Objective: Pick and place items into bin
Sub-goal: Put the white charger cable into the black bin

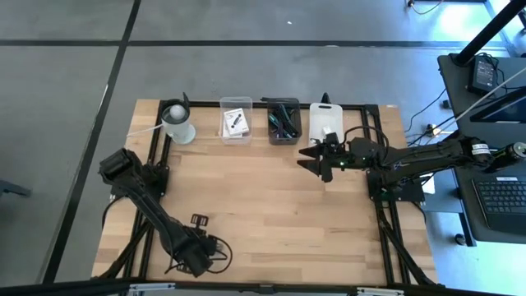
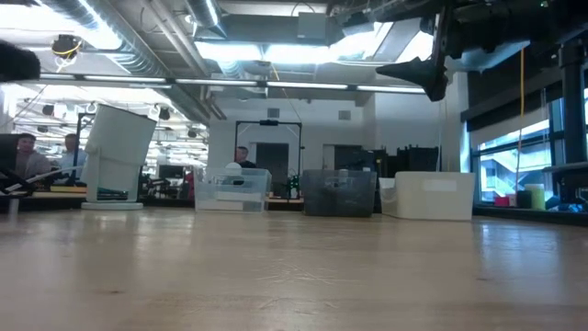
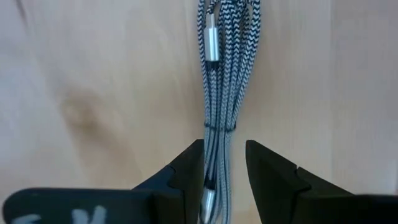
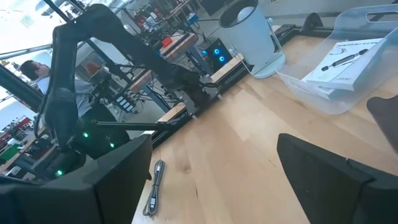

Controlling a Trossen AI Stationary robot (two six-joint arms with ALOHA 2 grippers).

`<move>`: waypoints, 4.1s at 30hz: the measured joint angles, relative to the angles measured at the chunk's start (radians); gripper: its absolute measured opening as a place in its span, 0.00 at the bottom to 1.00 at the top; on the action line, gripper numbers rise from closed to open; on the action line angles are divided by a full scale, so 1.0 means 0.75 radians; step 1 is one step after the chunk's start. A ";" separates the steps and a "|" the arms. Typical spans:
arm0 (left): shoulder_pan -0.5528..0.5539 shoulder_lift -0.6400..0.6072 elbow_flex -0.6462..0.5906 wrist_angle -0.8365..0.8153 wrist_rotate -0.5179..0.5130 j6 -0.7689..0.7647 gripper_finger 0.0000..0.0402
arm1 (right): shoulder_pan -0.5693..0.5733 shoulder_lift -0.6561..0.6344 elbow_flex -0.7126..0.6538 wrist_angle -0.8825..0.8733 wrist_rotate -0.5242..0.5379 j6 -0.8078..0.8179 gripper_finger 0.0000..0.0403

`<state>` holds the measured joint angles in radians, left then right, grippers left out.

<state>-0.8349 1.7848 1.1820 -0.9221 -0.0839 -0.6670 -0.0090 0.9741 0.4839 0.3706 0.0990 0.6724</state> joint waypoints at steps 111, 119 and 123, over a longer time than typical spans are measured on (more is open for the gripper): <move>1.719 -0.348 0.001 1.457 0.148 0.713 0.17 | -0.702 0.788 1.148 -0.545 -0.411 -0.904 0.07; 1.790 -0.483 0.003 1.126 0.105 0.824 0.29 | -0.794 0.788 1.147 -0.636 -0.406 -0.730 0.07; 1.817 -0.611 0.003 0.973 0.050 0.877 0.29 | -0.836 0.830 1.148 -0.780 -0.332 -0.656 0.07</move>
<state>0.5276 1.3265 1.1839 -0.1925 -0.0461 -0.0096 -0.6360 1.5969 1.3449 -0.2142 -0.1499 0.1805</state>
